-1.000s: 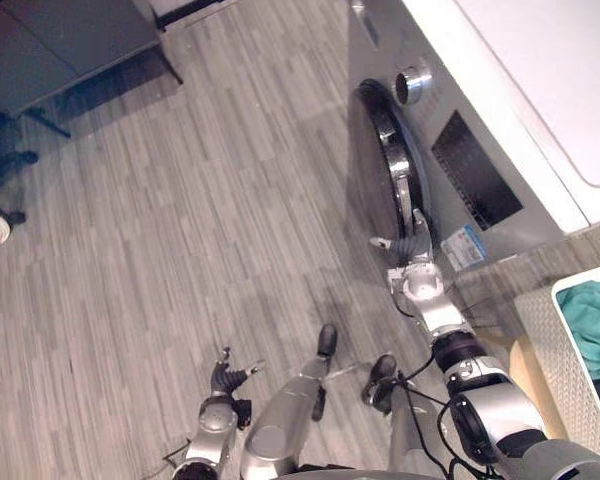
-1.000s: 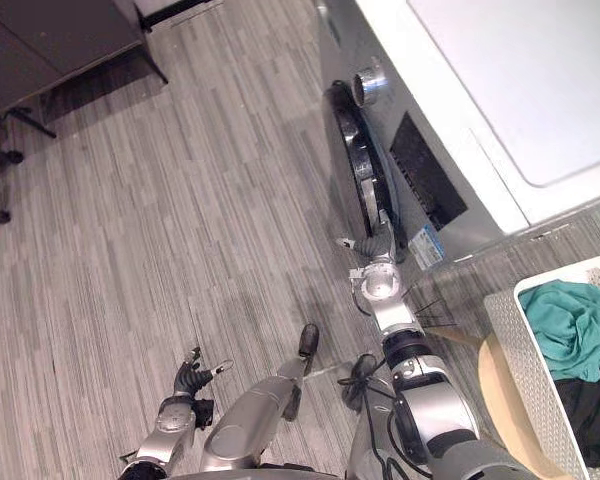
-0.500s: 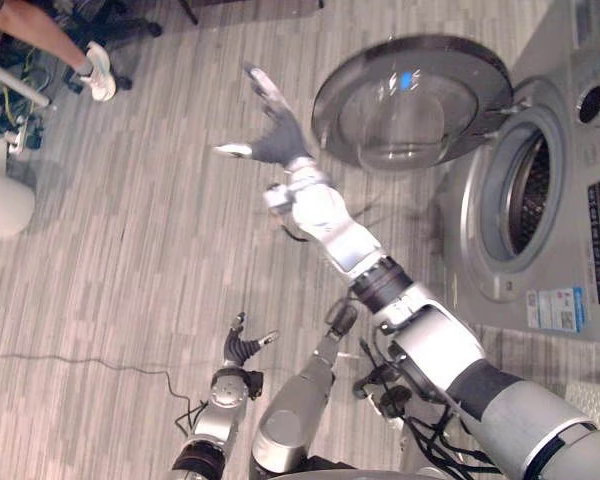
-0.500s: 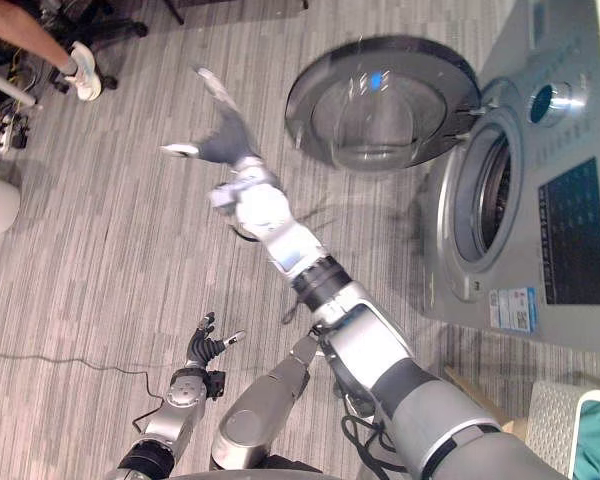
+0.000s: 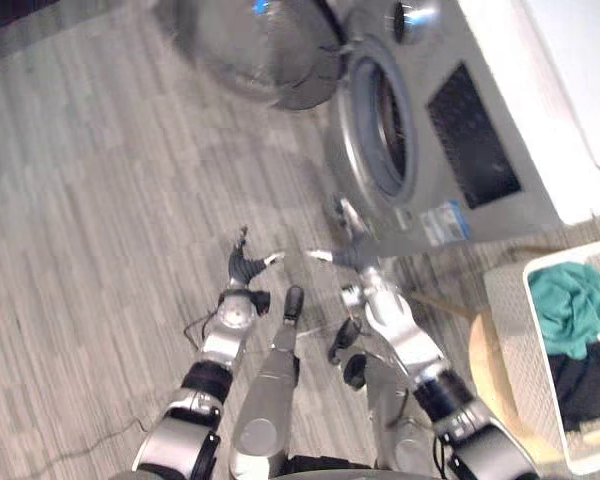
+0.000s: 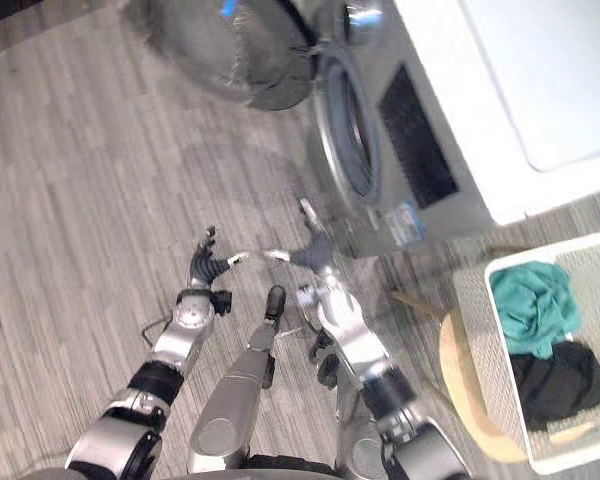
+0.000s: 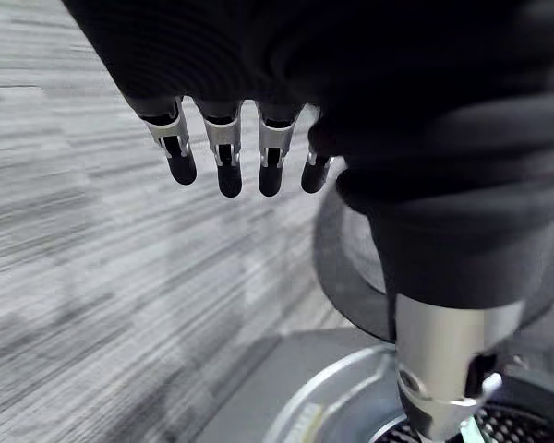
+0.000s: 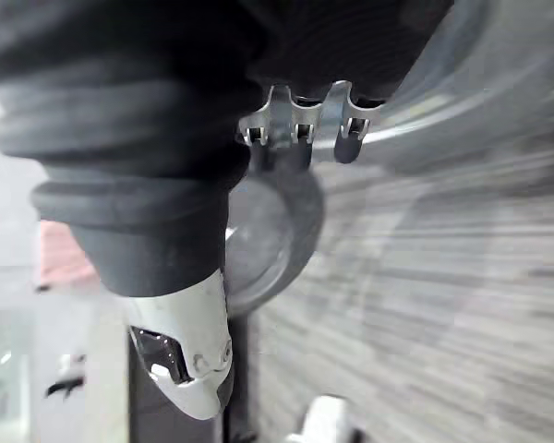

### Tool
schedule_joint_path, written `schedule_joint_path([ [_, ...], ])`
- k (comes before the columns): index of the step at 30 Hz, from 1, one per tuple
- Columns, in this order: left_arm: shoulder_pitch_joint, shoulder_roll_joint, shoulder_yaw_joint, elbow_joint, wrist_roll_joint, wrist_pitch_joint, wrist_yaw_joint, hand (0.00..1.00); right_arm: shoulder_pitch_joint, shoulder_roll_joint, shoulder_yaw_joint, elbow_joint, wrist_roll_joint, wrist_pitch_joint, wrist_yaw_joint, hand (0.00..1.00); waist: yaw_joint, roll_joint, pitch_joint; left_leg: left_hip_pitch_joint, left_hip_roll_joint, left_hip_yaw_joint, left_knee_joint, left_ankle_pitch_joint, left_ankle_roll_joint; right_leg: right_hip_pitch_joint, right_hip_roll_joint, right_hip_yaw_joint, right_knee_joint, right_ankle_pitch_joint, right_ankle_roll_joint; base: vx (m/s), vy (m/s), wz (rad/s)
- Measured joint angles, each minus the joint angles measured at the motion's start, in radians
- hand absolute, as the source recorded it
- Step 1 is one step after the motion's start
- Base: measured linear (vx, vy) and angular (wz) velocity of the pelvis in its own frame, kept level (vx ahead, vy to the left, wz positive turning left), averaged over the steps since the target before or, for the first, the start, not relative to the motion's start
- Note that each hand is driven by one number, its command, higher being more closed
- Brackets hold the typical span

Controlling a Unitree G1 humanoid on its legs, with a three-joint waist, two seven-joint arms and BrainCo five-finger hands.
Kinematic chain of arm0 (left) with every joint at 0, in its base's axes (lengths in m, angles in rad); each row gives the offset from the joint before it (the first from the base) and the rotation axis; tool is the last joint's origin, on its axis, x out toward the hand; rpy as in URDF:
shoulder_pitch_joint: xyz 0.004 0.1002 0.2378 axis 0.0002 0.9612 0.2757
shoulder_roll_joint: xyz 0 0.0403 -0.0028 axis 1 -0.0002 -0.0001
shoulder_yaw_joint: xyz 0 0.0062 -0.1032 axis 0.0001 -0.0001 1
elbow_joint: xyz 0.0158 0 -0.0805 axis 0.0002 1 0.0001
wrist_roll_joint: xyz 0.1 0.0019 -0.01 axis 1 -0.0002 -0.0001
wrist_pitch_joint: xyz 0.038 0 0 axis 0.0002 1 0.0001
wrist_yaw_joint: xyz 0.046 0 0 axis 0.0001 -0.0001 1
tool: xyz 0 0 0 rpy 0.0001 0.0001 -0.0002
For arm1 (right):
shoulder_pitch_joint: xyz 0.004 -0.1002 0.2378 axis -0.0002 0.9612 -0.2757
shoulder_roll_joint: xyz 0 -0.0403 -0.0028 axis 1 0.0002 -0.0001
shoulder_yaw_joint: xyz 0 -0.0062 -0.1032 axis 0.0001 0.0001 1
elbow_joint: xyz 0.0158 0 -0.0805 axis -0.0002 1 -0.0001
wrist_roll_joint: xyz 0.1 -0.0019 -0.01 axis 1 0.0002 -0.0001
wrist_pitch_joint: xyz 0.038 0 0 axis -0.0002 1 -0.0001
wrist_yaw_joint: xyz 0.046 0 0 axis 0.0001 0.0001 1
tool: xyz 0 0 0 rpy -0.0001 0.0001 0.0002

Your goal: Pick up the laundry basket with both hands and put the clothes into the washing machine.

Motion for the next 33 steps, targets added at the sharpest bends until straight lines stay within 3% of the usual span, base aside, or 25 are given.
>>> schedule_joint_path([
  [4,-0.147,0.167,0.02,0.15,0.004,0.013,0.021,0.0,0.042,-0.028,-0.099,0.001,0.0,-0.009,0.0,0.0,-0.045,-0.058,0.003,-0.038,0.01,0.033,0.005,0.0,0.0,-0.062,0.013,0.034,0.017,0.006,-0.005,-0.04,-0.067,-0.33],
  [5,-0.2,0.218,0.033,0.202,0.004,0.021,0.033,0.0,0.042,-0.035,-0.122,0.001,0.0,-0.027,-0.001,0.0,-0.062,-0.072,0.007,-0.055,0.011,0.044,0.01,0.0,0.0,-0.081,0.016,0.042,0.019,0.016,-0.019,-0.02,-0.034,-0.3],
  [7,-0.272,0.294,0.088,0.263,0.0,0.028,0.059,0.0,0.039,-0.049,-0.154,0.0,0.001,-0.054,-0.004,0.0,-0.089,-0.09,0.008,-0.097,0.014,0.056,0.018,0.0,0.001,-0.126,0.023,0.057,0.016,0.03,-0.013,0.0,-0.02,-0.26],
  [11,-0.293,0.301,0.093,0.274,-0.016,0.047,0.043,0.0,0.06,-0.035,-0.151,-0.042,0.003,-0.077,-0.01,0.0,-0.11,-0.109,0.013,-0.145,0.034,0.087,0.044,-0.009,0.012,-0.161,0.041,0.081,-0.012,0.063,0.002,0.03,-0.008,-0.29],
  [16,-0.321,0.307,0.184,0.223,-0.015,0.082,0.058,0.0,0.209,-0.029,-0.192,-0.267,0.003,-0.093,-0.028,0.0,-0.099,-0.116,0.017,-0.209,0.053,0.106,0.106,-0.044,0.016,-0.176,0.058,0.082,-0.058,0.087,0.002,0.01,0.004,-0.07],
  [21,-0.319,0.307,0.258,0.147,-0.005,0.089,0.07,0.0,0.297,-0.025,-0.232,-0.368,0.007,-0.122,-0.031,0.0,-0.078,-0.122,0.02,-0.235,0.061,0.11,0.142,-0.069,0.024,-0.176,0.062,0.078,-0.075,0.094,0.013,0.01,0.006,-0.02],
  [26,-0.258,0.248,0.278,0.045,0.003,0.086,0.081,0.0,0.307,0.019,-0.237,-0.369,0.008,-0.12,-0.038,0.0,-0.053,-0.12,0.021,-0.193,0.051,0.113,0.142,-0.072,0.022,-0.154,0.036,0.051,-0.03,0.081,0.021,0.05,-0.006,0.06],
  [33,0.195,-0.036,0.129,-0.191,0.0,0.04,0.06,0.0,0.302,0.073,-0.291,-0.307,0.002,-0.098,-0.057,0.0,-0.046,-0.106,0.015,0.002,0.002,0.13,0.141,-0.126,0.033,0.01,-0.019,0.069,0.033,-0.016,0.022,0.04,0.026,0.08],
])
